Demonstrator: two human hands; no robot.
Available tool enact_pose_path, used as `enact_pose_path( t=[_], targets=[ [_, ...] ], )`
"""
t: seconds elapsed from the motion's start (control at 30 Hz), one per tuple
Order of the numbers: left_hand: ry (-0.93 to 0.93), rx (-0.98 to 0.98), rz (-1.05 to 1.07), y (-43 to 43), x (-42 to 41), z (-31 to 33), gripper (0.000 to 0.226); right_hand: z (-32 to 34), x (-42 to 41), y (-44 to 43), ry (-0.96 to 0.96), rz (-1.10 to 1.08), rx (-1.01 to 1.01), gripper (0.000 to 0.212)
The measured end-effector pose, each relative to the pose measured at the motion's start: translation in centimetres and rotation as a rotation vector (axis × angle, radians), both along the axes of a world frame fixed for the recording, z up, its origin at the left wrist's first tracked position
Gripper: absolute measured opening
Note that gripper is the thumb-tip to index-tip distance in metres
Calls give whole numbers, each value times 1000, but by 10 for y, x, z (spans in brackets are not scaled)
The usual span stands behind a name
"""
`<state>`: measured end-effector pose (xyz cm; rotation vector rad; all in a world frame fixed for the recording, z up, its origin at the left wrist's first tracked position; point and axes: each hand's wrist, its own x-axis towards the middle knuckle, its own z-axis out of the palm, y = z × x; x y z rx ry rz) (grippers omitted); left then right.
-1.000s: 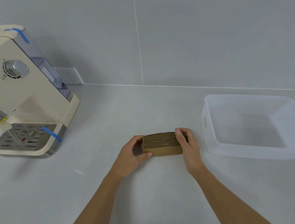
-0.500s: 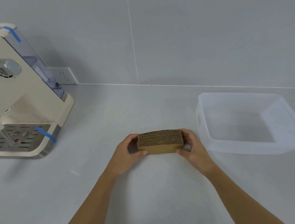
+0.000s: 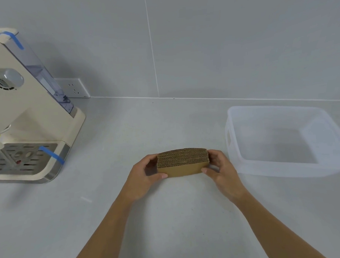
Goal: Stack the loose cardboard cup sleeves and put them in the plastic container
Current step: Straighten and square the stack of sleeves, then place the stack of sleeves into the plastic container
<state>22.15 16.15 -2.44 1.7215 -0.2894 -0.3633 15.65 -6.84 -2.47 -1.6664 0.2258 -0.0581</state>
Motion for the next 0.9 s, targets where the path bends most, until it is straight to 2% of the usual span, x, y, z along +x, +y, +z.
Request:
enact_pose_path(
  t=[0.27, 0.63, 0.9],
  targets=[
    [70, -103, 86, -2, 0, 7, 51, 8, -1, 8, -6, -45, 0, 45],
    [-27, -176, 187, -8, 14, 70, 46, 71, 17, 8, -168, -120, 21, 37],
    [-122, -216, 134, -49, 21, 121, 44, 115, 13, -24, -264, -199, 127, 32]
  ],
)
